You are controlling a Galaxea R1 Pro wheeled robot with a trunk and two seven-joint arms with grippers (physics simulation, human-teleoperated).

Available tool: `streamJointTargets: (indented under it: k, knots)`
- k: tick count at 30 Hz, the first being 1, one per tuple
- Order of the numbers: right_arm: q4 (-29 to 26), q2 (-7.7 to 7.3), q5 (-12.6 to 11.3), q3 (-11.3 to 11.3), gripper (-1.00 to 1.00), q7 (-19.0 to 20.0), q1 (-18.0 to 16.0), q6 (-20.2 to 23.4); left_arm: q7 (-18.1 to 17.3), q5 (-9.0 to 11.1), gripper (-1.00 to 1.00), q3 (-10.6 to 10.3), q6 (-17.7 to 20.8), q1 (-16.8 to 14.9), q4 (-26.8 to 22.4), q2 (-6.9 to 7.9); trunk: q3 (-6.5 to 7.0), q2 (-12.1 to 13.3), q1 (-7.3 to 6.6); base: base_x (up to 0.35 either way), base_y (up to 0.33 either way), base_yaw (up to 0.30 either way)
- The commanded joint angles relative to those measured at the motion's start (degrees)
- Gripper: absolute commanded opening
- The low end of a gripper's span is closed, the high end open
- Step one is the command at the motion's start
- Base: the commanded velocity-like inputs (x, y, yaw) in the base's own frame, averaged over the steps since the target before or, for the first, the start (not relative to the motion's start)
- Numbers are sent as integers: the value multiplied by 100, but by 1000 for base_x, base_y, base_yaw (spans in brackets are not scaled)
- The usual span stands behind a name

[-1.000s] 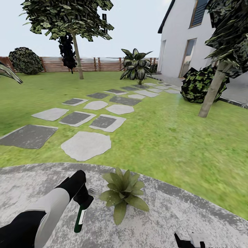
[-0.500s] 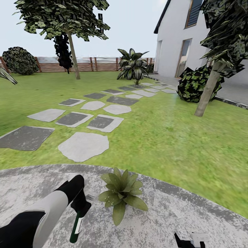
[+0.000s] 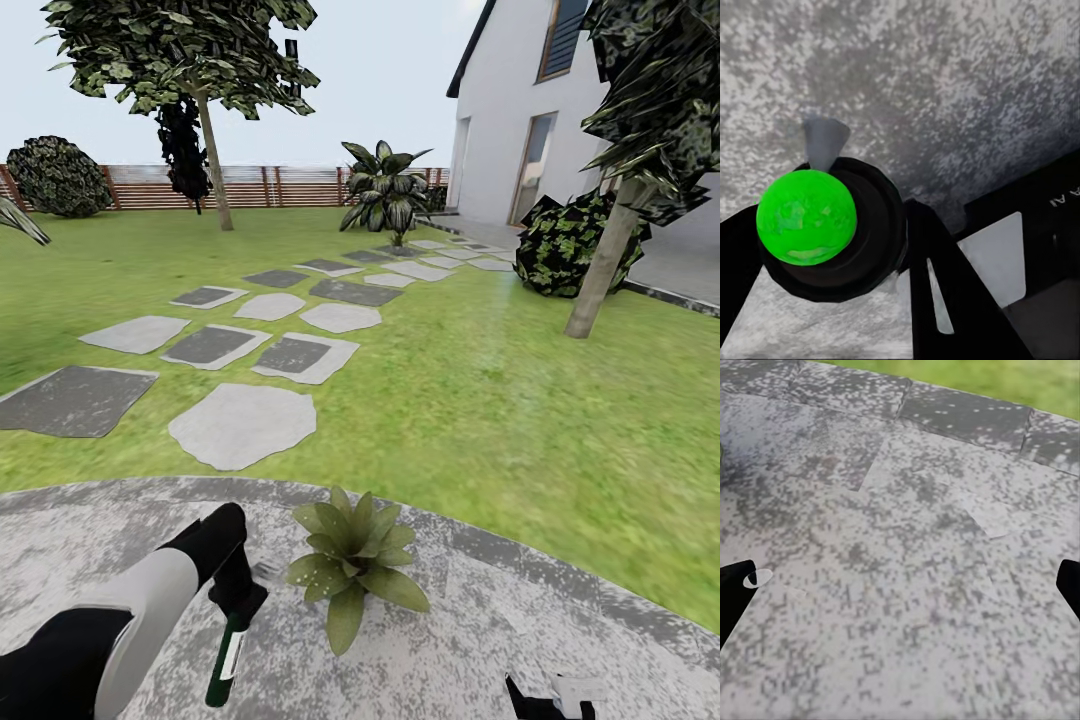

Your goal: Pick up the pesticide atomizer in the garden and spray insectifuge to fully cover both potted plants in the garden.

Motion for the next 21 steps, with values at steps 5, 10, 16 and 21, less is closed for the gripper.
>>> streamJointTargets:
  k: [5,10,16,21]
  knots:
    - [0,0,28,-49,100,55,-5,-13,-62,-64,-100,-290,30,-5,3,49,-5,-2,-1,0,0,0]
    - [0,0,33,-49,100,56,-5,-13,-100,-171,-100,-393,34,-13,-4,51,-5,-2,-1,0,0,0]
    - [0,0,33,-49,100,56,-5,-13,-150,-189,-100,-413,33,57,-6,52,-5,-2,-1,0,0,0]
    - [0,0,31,-49,100,53,-5,-13,-152,-193,-100,-397,37,60,-10,52,-5,-2,-1,53,28,0]
